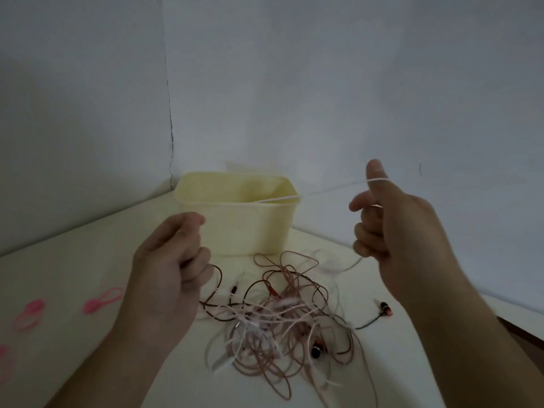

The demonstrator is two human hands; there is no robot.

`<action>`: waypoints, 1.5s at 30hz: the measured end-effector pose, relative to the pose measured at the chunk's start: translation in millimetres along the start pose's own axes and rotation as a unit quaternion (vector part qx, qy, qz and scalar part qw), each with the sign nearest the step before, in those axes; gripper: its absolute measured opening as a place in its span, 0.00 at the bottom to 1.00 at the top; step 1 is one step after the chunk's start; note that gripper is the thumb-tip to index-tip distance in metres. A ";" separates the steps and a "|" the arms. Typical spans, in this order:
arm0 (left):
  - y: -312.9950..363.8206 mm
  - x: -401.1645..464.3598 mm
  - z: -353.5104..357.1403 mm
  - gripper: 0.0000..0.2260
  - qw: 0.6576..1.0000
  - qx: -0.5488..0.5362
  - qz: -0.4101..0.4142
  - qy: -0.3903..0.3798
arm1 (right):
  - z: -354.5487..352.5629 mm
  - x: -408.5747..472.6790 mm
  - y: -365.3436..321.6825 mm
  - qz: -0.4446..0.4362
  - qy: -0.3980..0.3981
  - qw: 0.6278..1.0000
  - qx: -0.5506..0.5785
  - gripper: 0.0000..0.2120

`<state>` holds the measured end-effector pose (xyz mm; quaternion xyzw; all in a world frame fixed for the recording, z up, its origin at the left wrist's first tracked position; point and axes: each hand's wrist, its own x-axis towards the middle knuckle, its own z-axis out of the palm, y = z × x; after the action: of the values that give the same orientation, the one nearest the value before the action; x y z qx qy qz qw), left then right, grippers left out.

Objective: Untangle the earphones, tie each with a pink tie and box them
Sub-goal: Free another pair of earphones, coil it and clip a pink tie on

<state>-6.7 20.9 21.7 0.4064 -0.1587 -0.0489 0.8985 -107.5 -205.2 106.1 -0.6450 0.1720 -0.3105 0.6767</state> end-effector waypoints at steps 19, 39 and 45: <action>-11.4 -2.3 -1.3 0.03 0.963 0.268 0.028 0.006 | 0.2 1.2 0.1 0.127 -0.215 0.968 -0.013 0.32; -14.7 -24.1 18.1 0.10 0.914 0.320 0.102 -0.229 | 30.6 -31.8 9.4 0.026 -0.403 0.888 -0.220 0.11; -0.9 -4.4 3.0 0.10 0.995 0.098 0.018 -0.009 | 6.6 -17.1 -6.6 -0.052 -0.310 0.876 -0.365 0.04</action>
<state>-11.8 19.2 21.8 0.4894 -0.1781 -0.0207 0.8534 -117.4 -188.9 110.5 -0.9176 0.0208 -0.0443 0.3946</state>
